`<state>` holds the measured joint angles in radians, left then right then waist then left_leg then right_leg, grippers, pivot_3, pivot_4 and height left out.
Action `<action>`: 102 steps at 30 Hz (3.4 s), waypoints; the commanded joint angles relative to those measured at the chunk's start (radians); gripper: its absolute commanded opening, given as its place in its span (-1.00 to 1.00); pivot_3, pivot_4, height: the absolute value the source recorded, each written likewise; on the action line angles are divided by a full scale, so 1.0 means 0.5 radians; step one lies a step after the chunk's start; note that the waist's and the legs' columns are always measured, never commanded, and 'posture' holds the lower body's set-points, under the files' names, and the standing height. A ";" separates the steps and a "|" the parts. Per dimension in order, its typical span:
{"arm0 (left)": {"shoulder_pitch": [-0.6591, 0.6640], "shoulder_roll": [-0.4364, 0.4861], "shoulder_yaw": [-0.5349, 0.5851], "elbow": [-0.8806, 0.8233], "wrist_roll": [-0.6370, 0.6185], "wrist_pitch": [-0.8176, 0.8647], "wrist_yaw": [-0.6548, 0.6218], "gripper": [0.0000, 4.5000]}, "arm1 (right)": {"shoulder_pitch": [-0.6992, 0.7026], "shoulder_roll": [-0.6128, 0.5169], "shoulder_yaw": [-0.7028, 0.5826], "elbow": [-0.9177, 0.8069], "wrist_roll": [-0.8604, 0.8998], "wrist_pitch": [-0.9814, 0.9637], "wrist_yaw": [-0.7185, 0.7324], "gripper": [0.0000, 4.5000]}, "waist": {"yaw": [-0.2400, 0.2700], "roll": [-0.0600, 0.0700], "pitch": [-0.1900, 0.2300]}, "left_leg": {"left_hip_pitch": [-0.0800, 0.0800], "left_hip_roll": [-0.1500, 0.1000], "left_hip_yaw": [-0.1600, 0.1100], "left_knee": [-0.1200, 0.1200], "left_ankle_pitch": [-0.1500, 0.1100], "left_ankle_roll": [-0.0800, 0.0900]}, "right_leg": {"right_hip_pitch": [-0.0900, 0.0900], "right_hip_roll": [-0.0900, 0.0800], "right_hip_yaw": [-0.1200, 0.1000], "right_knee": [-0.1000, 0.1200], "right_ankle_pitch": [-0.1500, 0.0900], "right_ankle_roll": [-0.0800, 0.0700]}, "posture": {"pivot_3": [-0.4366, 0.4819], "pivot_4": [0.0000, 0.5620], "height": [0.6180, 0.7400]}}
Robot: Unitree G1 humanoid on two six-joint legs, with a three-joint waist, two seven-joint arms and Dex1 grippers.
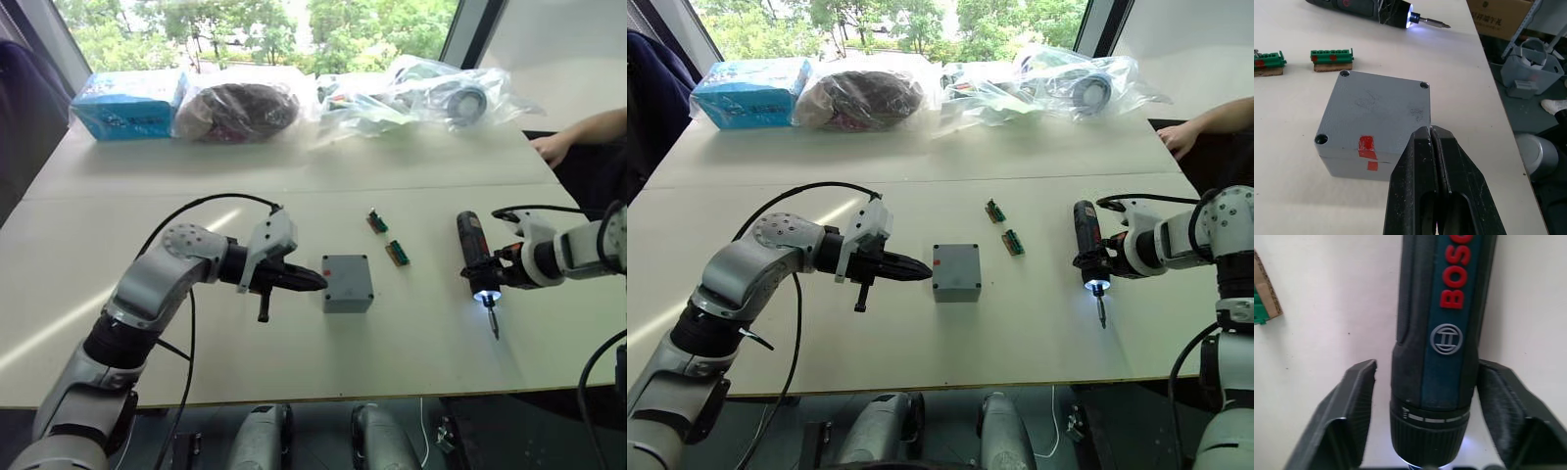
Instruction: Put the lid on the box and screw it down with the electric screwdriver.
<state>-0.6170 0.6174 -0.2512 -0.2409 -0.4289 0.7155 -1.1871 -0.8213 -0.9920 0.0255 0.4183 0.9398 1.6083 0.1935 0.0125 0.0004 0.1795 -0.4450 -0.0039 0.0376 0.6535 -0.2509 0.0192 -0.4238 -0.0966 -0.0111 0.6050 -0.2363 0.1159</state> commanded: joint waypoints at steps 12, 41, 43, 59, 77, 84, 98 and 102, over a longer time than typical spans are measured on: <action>-0.054 0.062 0.276 0.243 -0.024 -0.011 0.196 -1.00 | -0.251 -0.043 -0.348 -0.606 -0.309 -0.052 0.233 0.98 | -0.018 0.002 0.002 | 0.001 0.002 0.001 0.015 -0.001 0.001 | -0.004 0.003 0.003 0.020 0.000 0.001 | -0.05 -0.47 1.00; -0.230 -0.476 -0.135 0.998 0.562 -0.665 0.375 -1.00 | 0.984 0.797 0.301 -2.236 -0.570 -0.767 0.390 0.98 | 0.000 -0.013 -0.003 | 0.005 0.001 0.000 0.031 -0.001 0.002 | -0.001 0.002 0.009 0.043 0.001 0.003 | -0.05 -0.47 1.00; -0.273 -0.478 -0.117 1.076 0.596 -0.704 0.403 -1.00 | 0.986 0.828 0.268 -2.284 -0.555 -0.702 0.374 0.98 | 0.000 -0.013 -0.003 | 0.006 0.001 -0.001 0.031 -0.001 0.002 | -0.002 0.003 0.008 0.045 0.001 0.003 | -0.05 -0.47 1.00; 0.109 -0.047 -0.092 0.572 0.509 -0.435 0.115 -1.00 | 0.979 0.300 0.265 -2.010 -0.955 -1.380 0.789 0.98 | -0.001 -0.014 -0.004 | 0.007 0.001 0.001 0.032 -0.001 0.001 | -0.002 0.002 0.009 0.047 0.000 0.002 | -0.05 -0.47 1.00; 0.003 -0.367 -0.038 0.608 0.507 -0.346 0.397 -1.00 | 1.044 0.617 0.400 -1.922 -1.103 -1.507 0.856 0.98 | -0.001 -0.014 -0.004 | 0.007 0.000 0.000 0.034 0.000 0.001 | -0.001 0.003 0.009 0.049 0.000 0.002 | -0.05 -0.47 1.00; 0.014 -0.327 -0.047 0.599 0.501 -0.348 0.343 -1.00 | 1.069 0.653 0.378 -1.937 -1.131 -1.483 0.830 0.98 | -0.002 -0.014 -0.004 | 0.007 0.000 0.000 0.035 0.000 0.000 | -0.001 0.003 0.009 0.050 0.000 0.002 | -0.05 -0.47 1.00; -0.104 -0.135 0.217 0.606 0.227 -0.200 0.146 -1.00 | 0.737 0.627 -0.186 -1.240 -0.998 -1.781 1.010 0.98 | -0.004 -0.015 -0.004 | 0.007 0.001 0.000 0.040 0.000 0.000 | 0.001 0.004 0.008 0.051 0.000 0.003 | -0.05 -0.47 1.00; -0.158 -0.201 0.250 0.591 0.181 -0.162 0.218 -1.00 | 0.442 0.825 -0.074 -0.572 -1.242 -2.144 0.933 0.98 | -0.012 -0.014 -0.004 | 0.009 0.000 0.000 0.042 0.000 0.000 | 0.003 0.007 0.008 0.052 0.000 0.003 | -0.05 -0.47 1.00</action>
<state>-0.6780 0.5249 -0.1500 0.0775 -0.3124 0.6276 -1.0944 -0.5506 -0.5957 -0.0227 0.0266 0.3693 0.6297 0.6726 0.0065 -0.0067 0.1776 -0.4409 -0.0041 0.0380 0.6748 -0.2510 0.0193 -0.4226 -0.0931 -0.0070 0.6312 -0.2361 0.1172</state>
